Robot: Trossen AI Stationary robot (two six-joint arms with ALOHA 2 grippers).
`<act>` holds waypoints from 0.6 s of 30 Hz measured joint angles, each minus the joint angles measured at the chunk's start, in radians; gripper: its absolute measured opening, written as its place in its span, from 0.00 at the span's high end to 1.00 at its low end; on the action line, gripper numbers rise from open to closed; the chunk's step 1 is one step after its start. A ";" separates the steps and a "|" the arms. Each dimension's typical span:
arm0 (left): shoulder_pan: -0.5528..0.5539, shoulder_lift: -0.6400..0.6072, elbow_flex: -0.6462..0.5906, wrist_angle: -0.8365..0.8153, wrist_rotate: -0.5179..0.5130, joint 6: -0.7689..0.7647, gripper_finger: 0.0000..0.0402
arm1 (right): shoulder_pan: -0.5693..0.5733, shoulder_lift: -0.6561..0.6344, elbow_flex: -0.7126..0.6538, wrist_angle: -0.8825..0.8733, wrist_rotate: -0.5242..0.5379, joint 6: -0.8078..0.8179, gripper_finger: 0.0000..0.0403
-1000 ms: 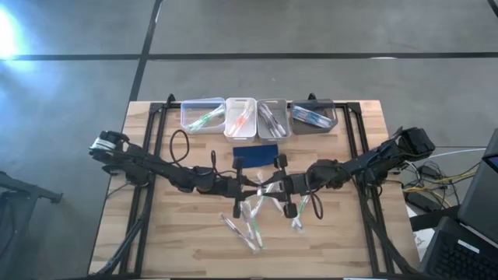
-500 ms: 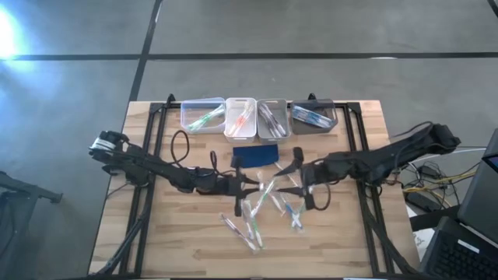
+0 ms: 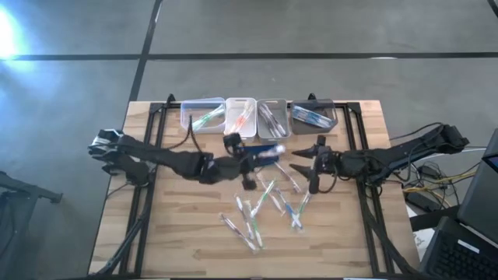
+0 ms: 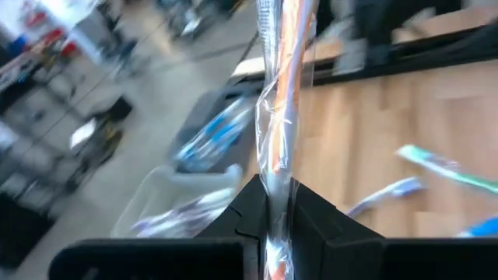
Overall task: Pick & Place Toothbrushes
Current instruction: Put the orange toothbrush into the white bin
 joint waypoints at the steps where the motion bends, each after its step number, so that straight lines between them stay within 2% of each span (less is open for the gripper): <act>1: 0.014 0.000 0.033 -0.057 -0.006 -0.023 0.92 | 0.000 -0.017 -0.009 0.000 0.009 0.005 0.48; 5: 0.082 0.000 0.143 -0.251 -0.007 -0.119 0.91 | 0.000 -0.067 -0.040 -0.001 0.009 0.011 0.51; 10: 0.191 0.000 0.239 -0.410 0.000 -0.211 0.91 | 0.000 -0.122 -0.068 0.000 0.009 -0.005 0.54; 18: 0.390 -0.001 0.299 -0.553 0.157 -0.342 0.91 | 0.000 -0.201 -0.021 0.002 0.009 -0.174 0.60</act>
